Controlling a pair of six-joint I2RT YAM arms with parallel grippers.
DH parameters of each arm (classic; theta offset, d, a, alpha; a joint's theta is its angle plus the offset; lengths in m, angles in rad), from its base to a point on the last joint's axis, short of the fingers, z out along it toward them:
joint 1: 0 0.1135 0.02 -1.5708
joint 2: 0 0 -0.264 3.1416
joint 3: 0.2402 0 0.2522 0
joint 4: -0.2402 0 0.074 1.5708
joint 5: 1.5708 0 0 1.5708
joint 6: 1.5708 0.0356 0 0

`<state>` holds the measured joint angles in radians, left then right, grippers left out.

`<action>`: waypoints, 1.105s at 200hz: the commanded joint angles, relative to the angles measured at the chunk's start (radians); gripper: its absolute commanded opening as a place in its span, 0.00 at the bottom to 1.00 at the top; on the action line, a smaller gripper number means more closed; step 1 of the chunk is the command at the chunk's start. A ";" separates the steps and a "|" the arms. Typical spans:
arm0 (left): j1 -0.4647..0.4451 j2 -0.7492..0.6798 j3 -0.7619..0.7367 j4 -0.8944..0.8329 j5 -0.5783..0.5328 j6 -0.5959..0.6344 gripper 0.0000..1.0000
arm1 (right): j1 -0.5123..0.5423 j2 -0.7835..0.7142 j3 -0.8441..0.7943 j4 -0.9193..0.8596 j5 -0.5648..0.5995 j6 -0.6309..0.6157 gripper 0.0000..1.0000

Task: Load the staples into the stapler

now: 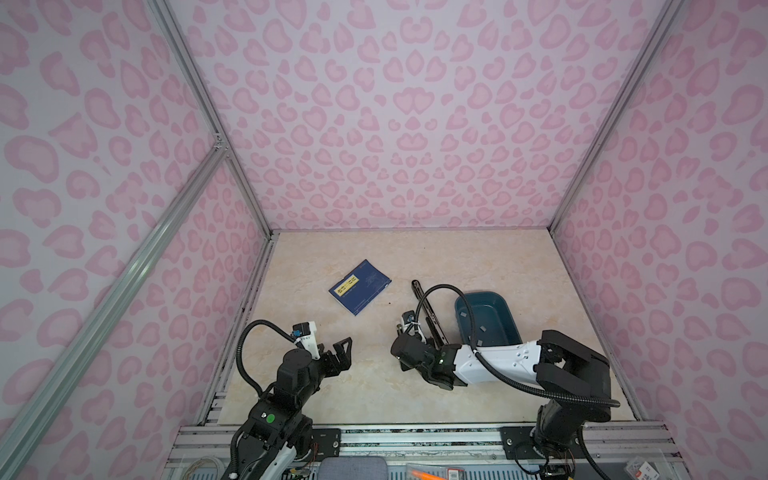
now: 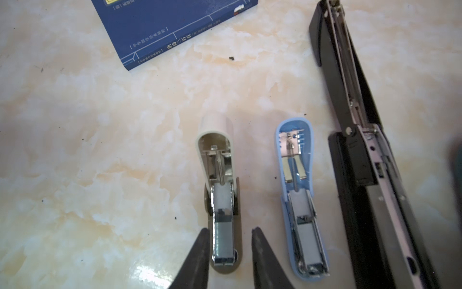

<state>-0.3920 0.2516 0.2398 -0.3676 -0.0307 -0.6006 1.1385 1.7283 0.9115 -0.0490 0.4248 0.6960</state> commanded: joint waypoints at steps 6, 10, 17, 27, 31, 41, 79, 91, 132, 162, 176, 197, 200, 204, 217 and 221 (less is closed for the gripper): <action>0.001 0.002 -0.002 0.025 0.000 0.001 0.97 | -0.010 0.025 0.001 0.032 -0.011 -0.012 0.29; 0.000 0.002 -0.001 0.024 0.000 0.001 0.97 | -0.012 0.031 0.002 0.031 -0.013 -0.012 0.29; 0.000 0.002 -0.002 0.025 0.000 0.001 0.97 | -0.013 0.038 0.005 0.030 -0.015 -0.011 0.28; 0.001 0.004 -0.001 0.025 -0.002 0.001 0.97 | -0.016 0.048 0.006 0.028 -0.016 -0.007 0.27; 0.000 0.004 -0.001 0.026 -0.002 0.001 0.97 | -0.018 0.051 0.005 0.029 -0.015 -0.005 0.27; 0.000 0.005 -0.002 0.025 -0.002 0.001 0.97 | -0.022 0.057 0.003 0.032 -0.020 0.000 0.27; 0.001 0.004 -0.002 0.025 0.000 0.000 0.97 | -0.026 0.070 -0.009 0.035 -0.031 0.015 0.25; 0.001 0.005 -0.001 0.024 0.000 0.001 0.97 | -0.024 0.068 -0.019 0.035 -0.033 0.021 0.25; 0.001 0.005 -0.002 0.025 0.001 0.001 0.97 | -0.023 0.062 -0.049 0.029 -0.033 0.046 0.24; 0.001 0.003 -0.001 0.026 0.001 0.001 0.97 | -0.023 0.065 -0.049 0.014 -0.031 0.054 0.23; 0.001 0.002 -0.002 0.025 0.002 0.001 0.97 | -0.022 0.058 -0.051 0.013 -0.029 0.054 0.22; 0.001 0.004 -0.002 0.025 -0.006 -0.001 0.97 | -0.021 0.040 -0.051 0.012 -0.024 0.046 0.22; 0.000 0.004 0.000 0.024 -0.014 -0.003 0.97 | -0.020 0.036 -0.049 0.012 -0.022 0.043 0.22; 0.000 0.004 0.002 0.019 -0.023 -0.007 0.97 | -0.020 0.030 -0.049 0.011 -0.020 0.038 0.22; 0.001 0.012 0.014 0.013 -0.036 -0.021 0.97 | -0.019 0.009 -0.052 0.015 -0.008 0.023 0.23; 0.001 0.016 0.018 0.013 -0.036 -0.026 0.97 | -0.018 0.001 -0.054 0.019 -0.004 0.016 0.24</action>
<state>-0.3920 0.2550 0.2401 -0.3679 -0.0364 -0.6037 1.1183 1.7561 0.8669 -0.0048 0.3950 0.7399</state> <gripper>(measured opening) 0.972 0.226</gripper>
